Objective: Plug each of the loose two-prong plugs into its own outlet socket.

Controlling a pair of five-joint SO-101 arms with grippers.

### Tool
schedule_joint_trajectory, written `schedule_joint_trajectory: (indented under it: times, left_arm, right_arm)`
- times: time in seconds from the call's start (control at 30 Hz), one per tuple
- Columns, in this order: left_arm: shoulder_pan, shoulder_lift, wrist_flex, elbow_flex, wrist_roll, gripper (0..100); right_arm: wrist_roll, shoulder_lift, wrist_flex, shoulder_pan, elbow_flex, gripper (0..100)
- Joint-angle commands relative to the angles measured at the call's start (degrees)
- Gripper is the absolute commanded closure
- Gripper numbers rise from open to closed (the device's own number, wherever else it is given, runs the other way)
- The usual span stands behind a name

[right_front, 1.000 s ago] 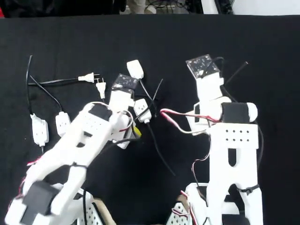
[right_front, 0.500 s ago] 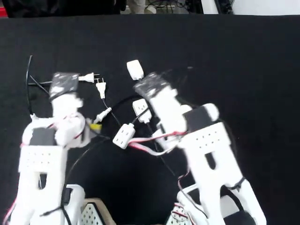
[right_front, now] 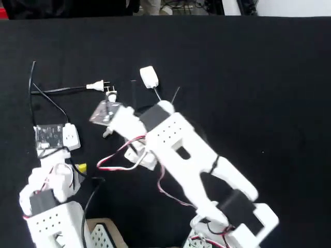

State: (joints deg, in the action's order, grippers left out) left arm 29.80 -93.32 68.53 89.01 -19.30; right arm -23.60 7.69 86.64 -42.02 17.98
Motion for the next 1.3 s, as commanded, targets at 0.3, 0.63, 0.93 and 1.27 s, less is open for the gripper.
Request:
schedule_joint_trajectory:
  times: [0.3,0.63,0.93,1.27]
  left_arm:
    - [3.3,-10.73,1.67,3.56,-0.88,71]
    - [3.3,-10.99,1.67,3.91,-0.88,71]
    - [3.3,-10.99,1.67,3.91,-0.88,71]
    - [3.3,-10.99,1.67,3.91,-0.88,71]
  right_arm:
    - [-2.73,-8.4,-13.19,-3.96,-2.86,98.7]
    - [-4.66,-8.84,-20.48,-3.78,2.42,98.7]
    - [-4.48,-8.84,-23.21,-1.05,5.67,98.7]
    - [-4.48,-8.4,-25.32,0.88,8.31,98.7]
